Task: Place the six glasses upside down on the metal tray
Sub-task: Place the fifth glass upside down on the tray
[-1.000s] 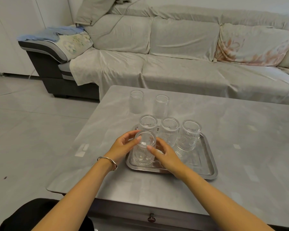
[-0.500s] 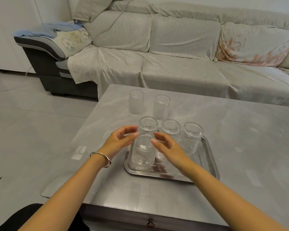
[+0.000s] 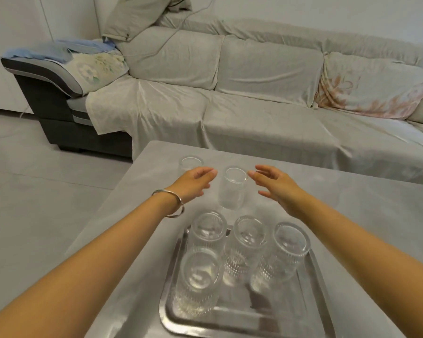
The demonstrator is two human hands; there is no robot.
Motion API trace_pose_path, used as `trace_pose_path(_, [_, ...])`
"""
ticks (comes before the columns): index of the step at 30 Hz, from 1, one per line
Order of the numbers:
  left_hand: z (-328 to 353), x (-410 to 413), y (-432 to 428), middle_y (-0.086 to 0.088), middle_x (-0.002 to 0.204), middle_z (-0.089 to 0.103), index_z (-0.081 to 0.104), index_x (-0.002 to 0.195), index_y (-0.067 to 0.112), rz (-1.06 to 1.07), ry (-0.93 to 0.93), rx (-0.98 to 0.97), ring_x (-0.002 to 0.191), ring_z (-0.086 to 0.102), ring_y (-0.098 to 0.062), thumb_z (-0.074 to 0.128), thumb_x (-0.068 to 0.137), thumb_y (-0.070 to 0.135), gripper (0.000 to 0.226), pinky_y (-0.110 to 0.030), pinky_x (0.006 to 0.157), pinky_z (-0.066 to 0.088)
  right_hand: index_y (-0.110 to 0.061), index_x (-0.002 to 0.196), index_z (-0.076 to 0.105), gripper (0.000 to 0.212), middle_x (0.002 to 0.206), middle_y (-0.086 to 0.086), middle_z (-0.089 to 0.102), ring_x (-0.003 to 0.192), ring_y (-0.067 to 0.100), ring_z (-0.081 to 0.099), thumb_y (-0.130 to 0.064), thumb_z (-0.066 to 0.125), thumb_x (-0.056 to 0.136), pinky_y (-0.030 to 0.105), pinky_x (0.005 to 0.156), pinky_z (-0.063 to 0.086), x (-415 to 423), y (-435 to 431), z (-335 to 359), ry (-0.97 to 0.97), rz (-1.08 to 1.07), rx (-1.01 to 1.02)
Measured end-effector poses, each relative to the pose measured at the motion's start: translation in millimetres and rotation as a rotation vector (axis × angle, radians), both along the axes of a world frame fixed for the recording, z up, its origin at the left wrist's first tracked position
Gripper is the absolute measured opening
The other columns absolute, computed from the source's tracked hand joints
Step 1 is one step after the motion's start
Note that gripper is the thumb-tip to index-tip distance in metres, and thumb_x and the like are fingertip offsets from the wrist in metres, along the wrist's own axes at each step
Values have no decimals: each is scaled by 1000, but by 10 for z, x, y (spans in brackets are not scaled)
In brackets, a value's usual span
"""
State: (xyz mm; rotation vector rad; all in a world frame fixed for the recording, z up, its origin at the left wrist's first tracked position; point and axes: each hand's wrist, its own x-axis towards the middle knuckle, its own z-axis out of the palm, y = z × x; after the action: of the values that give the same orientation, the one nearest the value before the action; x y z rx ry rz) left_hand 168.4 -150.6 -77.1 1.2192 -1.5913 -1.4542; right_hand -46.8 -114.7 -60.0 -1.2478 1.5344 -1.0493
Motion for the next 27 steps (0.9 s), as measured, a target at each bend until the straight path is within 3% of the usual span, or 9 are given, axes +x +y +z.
trace_pose_path(3, [-100,-201,-201,-3,135,49,41,136,18,-53,-76,41,114,51,-17,46,91,41,50,-31,96,42,-13,139,42,64,144,9,43,127,22,47,-33,68,83,34,96,44,-75,-204,-177,18,19,74])
trace_pose_path(7, [-281,-376,-432,-3,146,39,31,141,20,-111,-130,55,130,42,-21,46,89,45,60,-34,103,39,-16,136,48,62,137,1,52,120,15,54,-31,72,80,30,92,47,-125,-391,-368,36,98,79])
trace_pose_path(11, [-456,-439,-548,0,148,38,33,140,25,-136,-168,-13,134,37,-19,44,88,50,59,-45,110,33,-26,120,59,47,124,-7,62,98,-4,61,-30,76,77,12,69,53,-143,-486,-492,62,163,19])
trace_pose_path(19, [-484,-431,-472,4,149,34,29,138,40,-182,-130,-68,136,34,-19,41,87,54,54,-49,111,30,-47,93,65,28,91,-31,69,85,-9,67,-37,77,71,6,64,50,-114,-414,-448,98,149,-105])
trace_pose_path(24, [-60,-419,-271,4,143,41,38,131,46,-119,-16,-135,131,39,-20,45,79,61,54,-48,103,41,-49,100,62,41,102,-22,67,88,-8,65,-58,72,60,8,64,50,-57,-239,-62,118,98,-241])
trace_pose_path(27, [285,-401,-77,1,142,42,40,130,46,-86,94,-154,129,42,-20,49,70,63,62,-49,98,47,-44,109,63,52,109,-16,69,96,0,65,-62,70,60,15,72,54,28,-66,236,102,63,-336])
